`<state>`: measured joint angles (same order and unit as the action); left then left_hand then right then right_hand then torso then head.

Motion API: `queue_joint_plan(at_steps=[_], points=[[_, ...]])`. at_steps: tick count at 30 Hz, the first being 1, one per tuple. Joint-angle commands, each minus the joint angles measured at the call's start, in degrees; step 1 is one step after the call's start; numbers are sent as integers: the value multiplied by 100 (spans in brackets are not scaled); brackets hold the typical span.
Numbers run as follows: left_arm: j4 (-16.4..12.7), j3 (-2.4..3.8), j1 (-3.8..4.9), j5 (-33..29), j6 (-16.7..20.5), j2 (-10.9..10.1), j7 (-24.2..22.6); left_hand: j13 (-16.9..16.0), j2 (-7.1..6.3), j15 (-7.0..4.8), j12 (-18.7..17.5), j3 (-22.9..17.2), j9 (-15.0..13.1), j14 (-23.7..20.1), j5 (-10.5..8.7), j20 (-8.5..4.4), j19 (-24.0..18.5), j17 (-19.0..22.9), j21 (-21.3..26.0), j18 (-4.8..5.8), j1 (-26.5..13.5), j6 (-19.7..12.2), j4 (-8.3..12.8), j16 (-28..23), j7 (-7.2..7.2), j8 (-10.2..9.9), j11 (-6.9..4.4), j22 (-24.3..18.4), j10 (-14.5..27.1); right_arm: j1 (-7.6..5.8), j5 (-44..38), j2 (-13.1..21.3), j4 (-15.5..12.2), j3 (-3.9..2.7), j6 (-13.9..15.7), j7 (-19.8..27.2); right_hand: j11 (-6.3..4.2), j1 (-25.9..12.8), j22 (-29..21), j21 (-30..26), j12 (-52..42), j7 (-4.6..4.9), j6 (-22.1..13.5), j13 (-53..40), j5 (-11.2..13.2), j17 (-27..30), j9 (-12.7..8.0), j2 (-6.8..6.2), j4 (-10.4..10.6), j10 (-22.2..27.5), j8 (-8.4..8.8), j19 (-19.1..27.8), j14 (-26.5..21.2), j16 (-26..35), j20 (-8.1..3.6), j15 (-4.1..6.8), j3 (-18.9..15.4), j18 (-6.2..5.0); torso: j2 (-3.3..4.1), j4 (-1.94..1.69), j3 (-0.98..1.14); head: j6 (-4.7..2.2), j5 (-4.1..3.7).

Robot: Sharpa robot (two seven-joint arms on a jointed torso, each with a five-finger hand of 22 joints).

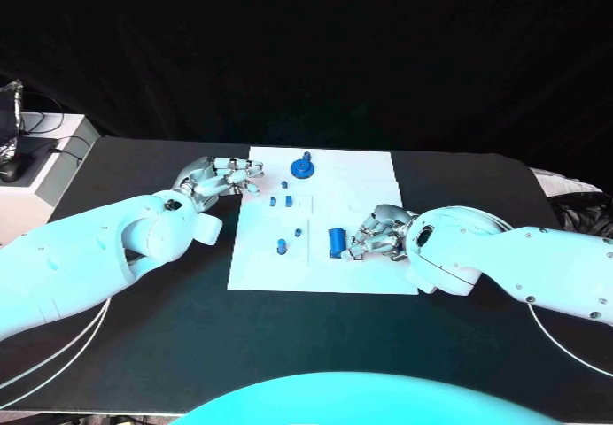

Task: Assemble the parts on the task board

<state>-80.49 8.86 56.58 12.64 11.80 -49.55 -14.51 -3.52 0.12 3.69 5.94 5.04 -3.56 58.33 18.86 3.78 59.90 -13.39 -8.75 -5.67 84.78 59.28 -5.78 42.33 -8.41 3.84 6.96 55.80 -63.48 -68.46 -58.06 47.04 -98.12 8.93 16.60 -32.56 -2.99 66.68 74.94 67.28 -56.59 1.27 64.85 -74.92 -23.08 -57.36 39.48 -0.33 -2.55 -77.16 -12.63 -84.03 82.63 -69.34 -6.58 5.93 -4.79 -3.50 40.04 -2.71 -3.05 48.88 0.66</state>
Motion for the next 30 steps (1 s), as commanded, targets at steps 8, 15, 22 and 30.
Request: queue_joint_plan(at_steps=[8,15,22,30], points=[[-18,5,-4,-23,-96,4,-4,-4,17,3,17,36,-6,-41,-21,24,23,7,25,70,2,-13,8,23,-18,-9,-5,6,31,16,-64,2,-21,-2,-49,146,12,98,930,50,-25,-7,30,-76,175,-14,-36,-224,90,-34,-21,-233,11,-18,-21,13,131,33,-3,3,2,12,-1],[-17,5,-4,-21,-95,3,-2,-4,24,3,17,29,-6,-43,-20,23,25,9,27,69,11,-14,11,25,-19,-9,-6,13,31,21,-64,3,-9,-2,38,146,13,100,929,48,-14,-7,29,-71,248,-16,-23,-270,162,-31,-35,-233,13,-17,-20,12,177,32,-3,0,2,14,-3],[-9,5,-9,-20,-98,11,-3,-4,24,3,17,29,-6,-43,-20,23,25,9,27,69,11,-14,11,25,-19,-9,-6,13,31,34,-99,-8,23,-2,123,100,8,72,931,57,-17,-16,29,-70,243,-24,-9,-235,219,-39,-51,-236,15,-22,-22,14,193,33,-2,0,-2,16,-4],[-5,5,-21,-19,-96,14,-1,-4,26,2,16,24,-6,-43,-20,22,27,11,28,68,16,-12,13,29,-20,-8,-6,21,31,59,-140,-41,84,-2,202,32,-3,100,930,54,-14,-30,13,-67,231,-16,8,-75,152,-46,-75,-237,14,-13,-31,23,132,34,-2,-4,-6,26,-10]])
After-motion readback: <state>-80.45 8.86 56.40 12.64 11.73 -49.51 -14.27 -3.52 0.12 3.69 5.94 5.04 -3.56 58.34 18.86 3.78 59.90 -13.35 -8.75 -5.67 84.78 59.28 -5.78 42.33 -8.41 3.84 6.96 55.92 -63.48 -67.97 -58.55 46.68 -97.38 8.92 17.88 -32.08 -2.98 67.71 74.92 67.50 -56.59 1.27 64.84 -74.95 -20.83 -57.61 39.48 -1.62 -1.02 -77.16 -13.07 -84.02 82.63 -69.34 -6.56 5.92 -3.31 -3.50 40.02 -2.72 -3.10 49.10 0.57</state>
